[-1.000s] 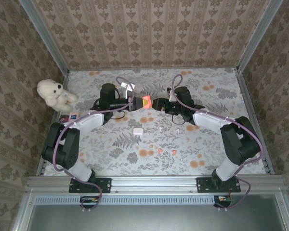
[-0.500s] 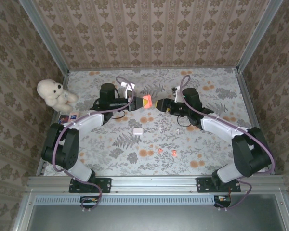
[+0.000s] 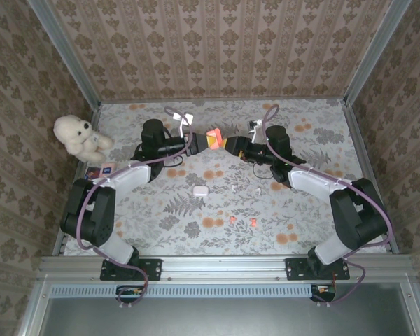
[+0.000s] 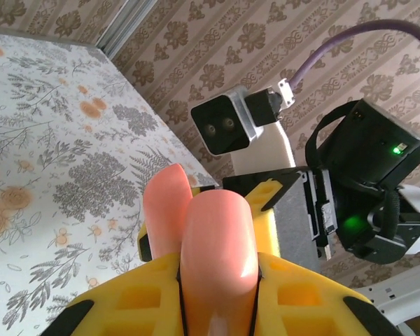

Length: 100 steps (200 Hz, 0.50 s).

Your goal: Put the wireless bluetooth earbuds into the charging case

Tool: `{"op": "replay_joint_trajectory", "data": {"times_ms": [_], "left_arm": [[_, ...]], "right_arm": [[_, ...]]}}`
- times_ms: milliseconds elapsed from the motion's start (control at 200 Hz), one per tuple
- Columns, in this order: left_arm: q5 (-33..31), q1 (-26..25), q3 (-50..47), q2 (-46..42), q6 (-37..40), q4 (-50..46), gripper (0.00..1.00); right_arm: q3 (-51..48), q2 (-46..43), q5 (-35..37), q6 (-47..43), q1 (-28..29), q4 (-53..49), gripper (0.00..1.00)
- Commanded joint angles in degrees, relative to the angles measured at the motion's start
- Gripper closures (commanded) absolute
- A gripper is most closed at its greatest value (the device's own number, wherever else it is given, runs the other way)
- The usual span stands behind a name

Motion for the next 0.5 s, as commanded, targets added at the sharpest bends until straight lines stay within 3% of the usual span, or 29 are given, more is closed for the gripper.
{"op": "replay_joint_trajectory", "data": {"times_ms": [0, 495], "left_arm": [[0.24, -0.39, -0.74, 1.49, -2.39, 4.86, 1.0], [-1.29, -1.8, -0.86, 2.51, -3.27, 6.75, 1.0]], "right_arm": [[-0.62, 0.75, -0.99, 2.58, -0.15, 4.96, 0.46], [0.42, 3.65, -1.44, 6.22, 0.05, 9.85, 0.59]]}}
